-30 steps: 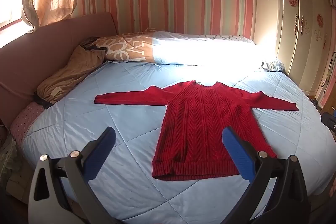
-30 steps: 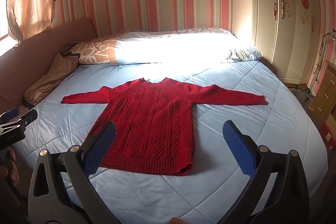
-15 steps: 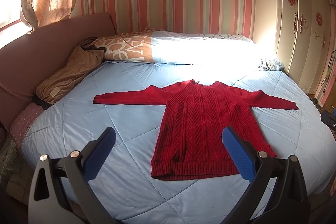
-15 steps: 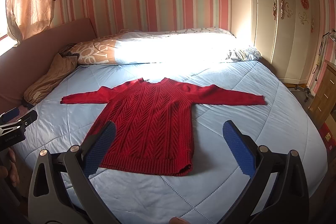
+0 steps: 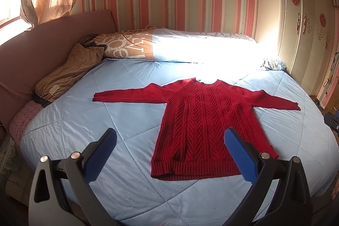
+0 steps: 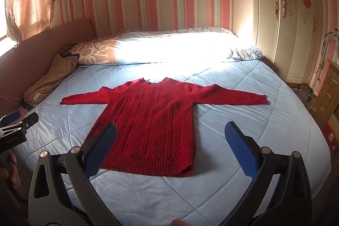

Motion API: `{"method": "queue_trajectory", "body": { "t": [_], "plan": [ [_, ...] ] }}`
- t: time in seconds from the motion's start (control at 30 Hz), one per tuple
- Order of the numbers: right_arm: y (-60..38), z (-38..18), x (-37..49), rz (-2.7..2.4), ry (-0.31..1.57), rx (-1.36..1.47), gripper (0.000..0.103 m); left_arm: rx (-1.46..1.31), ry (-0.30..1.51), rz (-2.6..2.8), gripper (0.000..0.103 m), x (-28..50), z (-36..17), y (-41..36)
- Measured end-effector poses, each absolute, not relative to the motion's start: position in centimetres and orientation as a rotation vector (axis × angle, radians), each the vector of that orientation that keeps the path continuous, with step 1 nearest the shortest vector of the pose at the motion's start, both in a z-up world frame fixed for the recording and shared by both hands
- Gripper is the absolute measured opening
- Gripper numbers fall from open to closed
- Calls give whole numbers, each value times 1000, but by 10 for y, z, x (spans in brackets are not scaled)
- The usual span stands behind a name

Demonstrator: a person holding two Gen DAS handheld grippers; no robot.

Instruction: Fold small clothes

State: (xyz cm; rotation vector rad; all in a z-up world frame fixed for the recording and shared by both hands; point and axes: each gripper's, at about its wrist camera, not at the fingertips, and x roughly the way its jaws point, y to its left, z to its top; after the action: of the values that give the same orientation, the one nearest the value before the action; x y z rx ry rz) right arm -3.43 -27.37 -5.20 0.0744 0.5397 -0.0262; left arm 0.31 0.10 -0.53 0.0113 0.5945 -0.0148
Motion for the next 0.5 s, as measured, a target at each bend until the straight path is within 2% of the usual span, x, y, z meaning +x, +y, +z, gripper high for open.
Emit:
{"method": "queue_trajectory", "body": {
  "t": [0.5],
  "plan": [
    [-274,-49,-36,-67,524,61,100,22,588,-8,102,1,-7,-2]
  ]
}}
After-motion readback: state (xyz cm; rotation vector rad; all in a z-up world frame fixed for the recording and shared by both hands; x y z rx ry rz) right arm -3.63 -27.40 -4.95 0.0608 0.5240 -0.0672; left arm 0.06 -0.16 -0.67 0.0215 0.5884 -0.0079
